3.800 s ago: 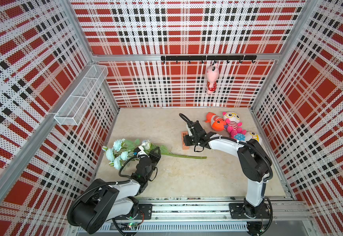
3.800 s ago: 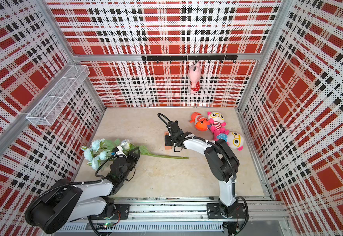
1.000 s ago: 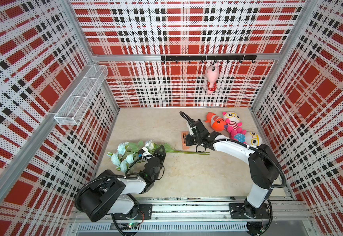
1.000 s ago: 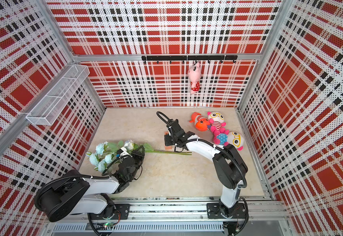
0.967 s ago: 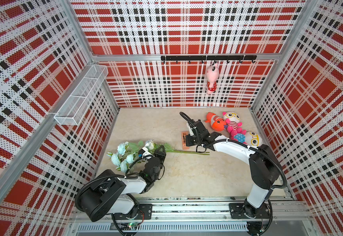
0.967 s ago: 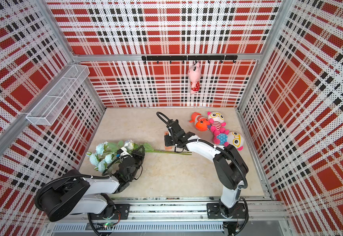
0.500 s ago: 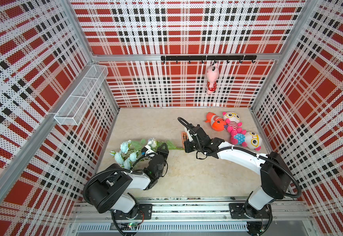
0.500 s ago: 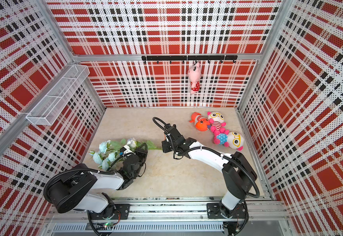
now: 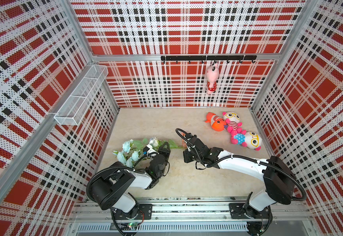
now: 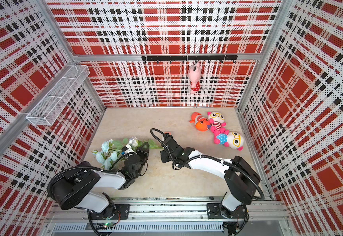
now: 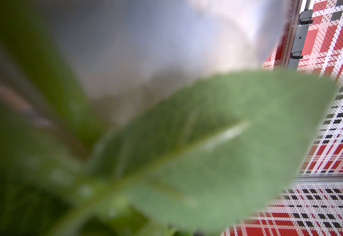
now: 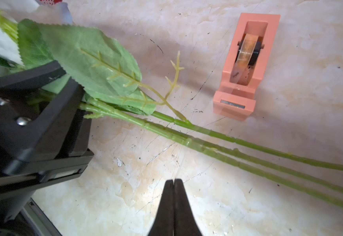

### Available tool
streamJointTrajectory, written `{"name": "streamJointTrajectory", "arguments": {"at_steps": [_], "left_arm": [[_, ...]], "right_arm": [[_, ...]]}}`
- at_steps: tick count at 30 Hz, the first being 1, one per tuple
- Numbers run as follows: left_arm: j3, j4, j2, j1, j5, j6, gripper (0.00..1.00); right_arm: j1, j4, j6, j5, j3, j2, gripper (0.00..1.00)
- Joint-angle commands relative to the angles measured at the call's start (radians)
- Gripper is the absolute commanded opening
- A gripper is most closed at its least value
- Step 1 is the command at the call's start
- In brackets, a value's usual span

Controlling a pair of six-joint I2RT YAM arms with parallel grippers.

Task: Wrap bouquets with tape
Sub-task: Stick the tape to the bouquet.

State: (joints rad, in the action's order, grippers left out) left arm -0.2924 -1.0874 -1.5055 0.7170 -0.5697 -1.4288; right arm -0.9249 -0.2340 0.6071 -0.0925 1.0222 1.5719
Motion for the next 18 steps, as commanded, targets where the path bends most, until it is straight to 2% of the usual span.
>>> {"name": "streamJointTrajectory", "arguments": {"at_steps": [1, 7, 13, 15, 18], "left_arm": [[-0.003, -0.082, -0.011, 0.003, -0.01, 0.005, 0.0], [0.03, -0.152, -0.047, 0.002, 0.008, -0.013, 0.0], [0.018, -0.177, -0.069, 0.004, 0.026, -0.009, 0.0], [0.016, -0.177, -0.073, 0.005, 0.03, -0.005, 0.0], [0.019, -0.177, -0.073, 0.006, 0.03, 0.001, 0.0]], "right_arm": [[-0.021, 0.023, 0.039, 0.023, -0.034, -0.033, 0.04], [-0.022, 0.028, 0.032, 0.044, -0.079, -0.062, 0.13], [-0.028, 0.205, 0.071, 0.238, -0.243, -0.13, 0.25], [-0.029, 0.205, 0.063, 0.271, -0.266, -0.174, 0.27], [-0.021, 0.137, 0.001, 0.28, -0.268, -0.31, 0.34]]}}
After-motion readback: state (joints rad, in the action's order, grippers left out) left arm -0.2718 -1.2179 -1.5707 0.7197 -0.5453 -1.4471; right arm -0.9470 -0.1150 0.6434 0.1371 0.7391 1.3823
